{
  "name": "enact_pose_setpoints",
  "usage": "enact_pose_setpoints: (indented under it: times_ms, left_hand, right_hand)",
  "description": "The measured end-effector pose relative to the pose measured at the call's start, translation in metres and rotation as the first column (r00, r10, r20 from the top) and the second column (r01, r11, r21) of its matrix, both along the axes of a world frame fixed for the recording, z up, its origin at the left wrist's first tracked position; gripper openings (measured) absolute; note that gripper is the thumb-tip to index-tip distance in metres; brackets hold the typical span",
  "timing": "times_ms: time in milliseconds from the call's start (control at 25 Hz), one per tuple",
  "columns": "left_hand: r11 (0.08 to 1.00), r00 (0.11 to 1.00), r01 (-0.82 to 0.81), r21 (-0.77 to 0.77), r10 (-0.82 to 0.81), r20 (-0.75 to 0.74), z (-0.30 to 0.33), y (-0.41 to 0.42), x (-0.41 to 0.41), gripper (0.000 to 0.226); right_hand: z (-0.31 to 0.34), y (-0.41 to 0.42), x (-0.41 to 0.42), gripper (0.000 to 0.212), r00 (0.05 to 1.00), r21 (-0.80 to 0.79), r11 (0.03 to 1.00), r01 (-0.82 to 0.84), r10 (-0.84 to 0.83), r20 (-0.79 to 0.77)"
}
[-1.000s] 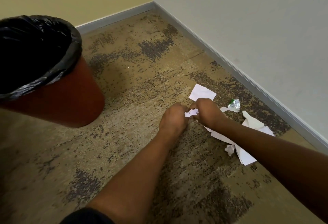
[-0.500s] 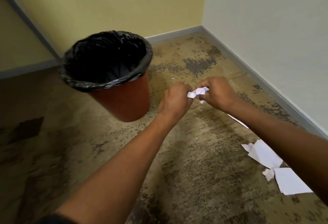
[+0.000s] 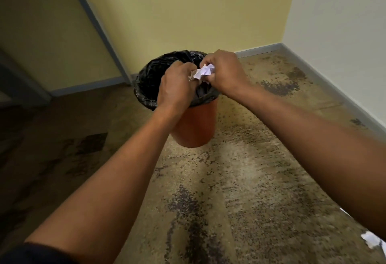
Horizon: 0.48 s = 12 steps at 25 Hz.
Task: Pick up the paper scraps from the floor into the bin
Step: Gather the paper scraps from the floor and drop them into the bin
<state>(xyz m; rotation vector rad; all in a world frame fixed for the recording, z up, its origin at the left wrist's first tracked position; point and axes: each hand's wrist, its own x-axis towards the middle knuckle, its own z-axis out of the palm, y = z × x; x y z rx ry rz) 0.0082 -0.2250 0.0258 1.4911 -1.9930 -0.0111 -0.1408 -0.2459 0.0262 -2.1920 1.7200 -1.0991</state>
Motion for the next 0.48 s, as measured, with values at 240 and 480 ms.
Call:
enact_pose_setpoints:
  times_ms: [240,480]
  left_hand:
    - [0.960,0.992,-0.124,0.250,0.111,0.067,-0.009,-0.015,0.026,0.057]
    - [0.969,0.998,-0.052,0.241,0.042,0.044,-0.015,-0.006,0.021,0.051]
  right_hand:
    - [-0.020,-0.012,0.024,0.068,0.997,0.126,0.991,-0.054,0.061,-0.051]
    - [-0.015,-0.001,0.000,0.062,0.999,0.087,0.996,-0.033,0.036,-0.030]
